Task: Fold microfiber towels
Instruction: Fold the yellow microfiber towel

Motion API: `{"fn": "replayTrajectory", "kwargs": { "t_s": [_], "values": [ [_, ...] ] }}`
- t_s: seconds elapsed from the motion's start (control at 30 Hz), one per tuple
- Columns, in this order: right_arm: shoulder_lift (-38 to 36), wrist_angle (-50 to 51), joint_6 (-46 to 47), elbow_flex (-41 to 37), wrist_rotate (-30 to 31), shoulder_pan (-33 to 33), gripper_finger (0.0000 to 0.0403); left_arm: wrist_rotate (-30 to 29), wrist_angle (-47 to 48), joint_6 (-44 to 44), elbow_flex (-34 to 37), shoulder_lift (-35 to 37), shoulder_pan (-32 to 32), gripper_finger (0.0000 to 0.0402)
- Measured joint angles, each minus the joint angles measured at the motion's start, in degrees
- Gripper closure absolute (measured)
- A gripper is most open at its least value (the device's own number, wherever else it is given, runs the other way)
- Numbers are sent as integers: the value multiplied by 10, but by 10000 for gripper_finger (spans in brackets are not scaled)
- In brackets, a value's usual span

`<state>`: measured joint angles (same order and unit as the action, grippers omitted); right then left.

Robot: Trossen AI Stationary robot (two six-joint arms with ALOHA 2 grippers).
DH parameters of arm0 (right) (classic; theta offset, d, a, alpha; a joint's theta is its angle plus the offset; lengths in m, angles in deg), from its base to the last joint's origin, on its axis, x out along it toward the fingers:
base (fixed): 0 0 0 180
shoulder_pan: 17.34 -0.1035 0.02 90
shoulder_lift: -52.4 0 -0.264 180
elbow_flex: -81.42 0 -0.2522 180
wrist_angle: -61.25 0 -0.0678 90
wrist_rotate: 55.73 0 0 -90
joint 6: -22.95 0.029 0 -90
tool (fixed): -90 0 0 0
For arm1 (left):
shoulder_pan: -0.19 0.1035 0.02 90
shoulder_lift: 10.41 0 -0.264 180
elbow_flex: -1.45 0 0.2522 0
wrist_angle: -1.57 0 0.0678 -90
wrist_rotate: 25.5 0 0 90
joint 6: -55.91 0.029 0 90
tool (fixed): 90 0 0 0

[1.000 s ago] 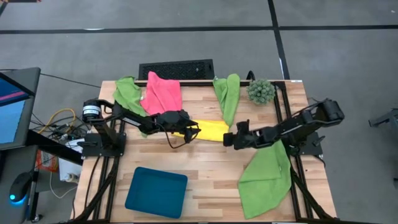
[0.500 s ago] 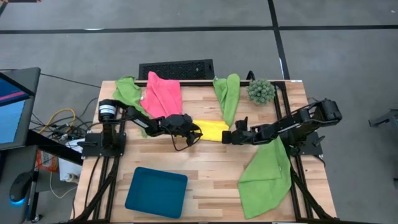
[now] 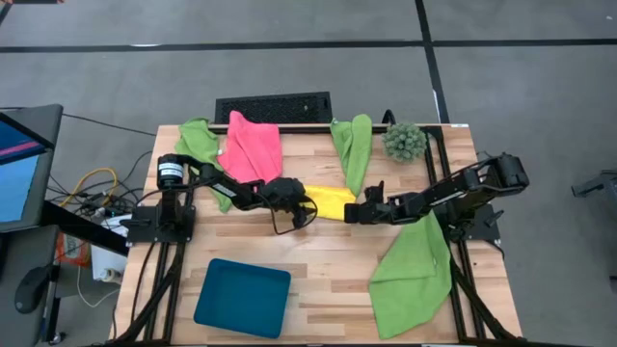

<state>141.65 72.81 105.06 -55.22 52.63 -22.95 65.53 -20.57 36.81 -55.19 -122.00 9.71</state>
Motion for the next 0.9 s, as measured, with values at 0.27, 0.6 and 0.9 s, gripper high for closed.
{"fn": "replayTrajectory", "kwargs": {
  "t_s": [0.27, 0.6, 0.9],
  "values": [
    [1, -3, -14, -1, -10, 1, 374, -2, 4, -1, -2, 0, 0, 192],
    [-2, -9, -27, -1, -25, 0, 351, 29, -4, -6, -1, 31, 5, 230],
    [-3, -8, -30, 0, -23, 0, 394, 31, 39, 6, -1, 30, 5, 259]
  ]
}}
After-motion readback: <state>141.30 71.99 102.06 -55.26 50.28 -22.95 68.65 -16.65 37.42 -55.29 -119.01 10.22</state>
